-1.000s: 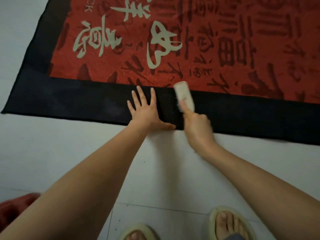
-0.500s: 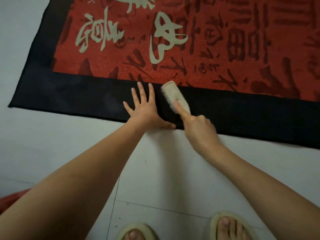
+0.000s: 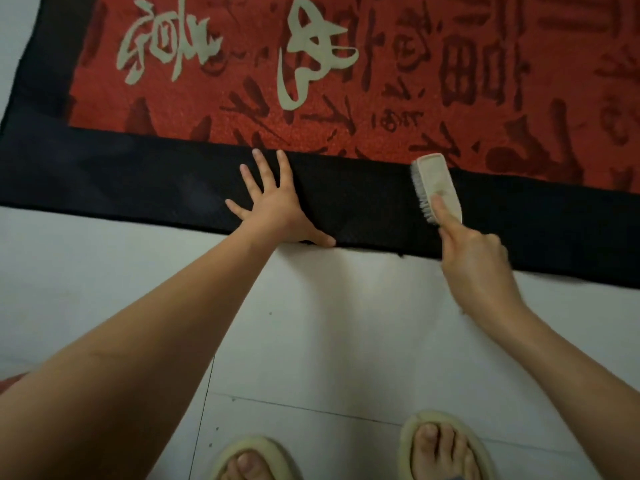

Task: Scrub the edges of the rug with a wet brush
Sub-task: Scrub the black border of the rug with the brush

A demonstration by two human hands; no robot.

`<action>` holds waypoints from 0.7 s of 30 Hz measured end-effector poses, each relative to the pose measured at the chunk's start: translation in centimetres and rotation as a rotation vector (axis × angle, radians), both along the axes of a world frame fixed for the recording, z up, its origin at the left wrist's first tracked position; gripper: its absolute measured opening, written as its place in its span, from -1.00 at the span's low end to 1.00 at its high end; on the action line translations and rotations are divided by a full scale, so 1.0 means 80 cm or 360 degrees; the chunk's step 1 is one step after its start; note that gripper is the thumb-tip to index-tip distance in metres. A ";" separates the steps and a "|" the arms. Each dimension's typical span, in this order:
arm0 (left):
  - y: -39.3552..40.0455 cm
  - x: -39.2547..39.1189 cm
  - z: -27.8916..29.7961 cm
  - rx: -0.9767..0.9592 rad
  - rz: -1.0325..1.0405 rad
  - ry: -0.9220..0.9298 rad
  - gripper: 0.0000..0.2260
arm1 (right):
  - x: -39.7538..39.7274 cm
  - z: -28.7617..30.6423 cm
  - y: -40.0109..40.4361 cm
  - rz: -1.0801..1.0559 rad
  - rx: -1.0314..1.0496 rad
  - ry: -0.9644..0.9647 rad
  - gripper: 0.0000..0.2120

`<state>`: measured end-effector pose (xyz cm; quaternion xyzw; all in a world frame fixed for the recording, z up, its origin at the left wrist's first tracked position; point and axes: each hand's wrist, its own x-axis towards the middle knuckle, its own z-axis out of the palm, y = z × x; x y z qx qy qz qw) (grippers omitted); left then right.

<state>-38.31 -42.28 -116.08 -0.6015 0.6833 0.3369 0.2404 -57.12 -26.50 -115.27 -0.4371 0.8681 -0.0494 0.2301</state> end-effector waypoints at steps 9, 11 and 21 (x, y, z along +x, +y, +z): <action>0.000 0.019 -0.001 -0.0081 0.0004 0.0050 0.41 | 0.050 -0.010 -0.042 0.0371 0.0062 -0.0063 -0.42; 0.003 0.014 -0.004 -0.0086 -0.0003 0.0060 0.41 | 0.039 -0.007 -0.024 0.0020 -0.0067 -0.0043 -0.47; 0.001 0.011 -0.002 -0.0057 -0.0013 -0.0006 0.42 | -0.004 -0.007 -0.018 0.0066 -0.0028 0.0046 -0.49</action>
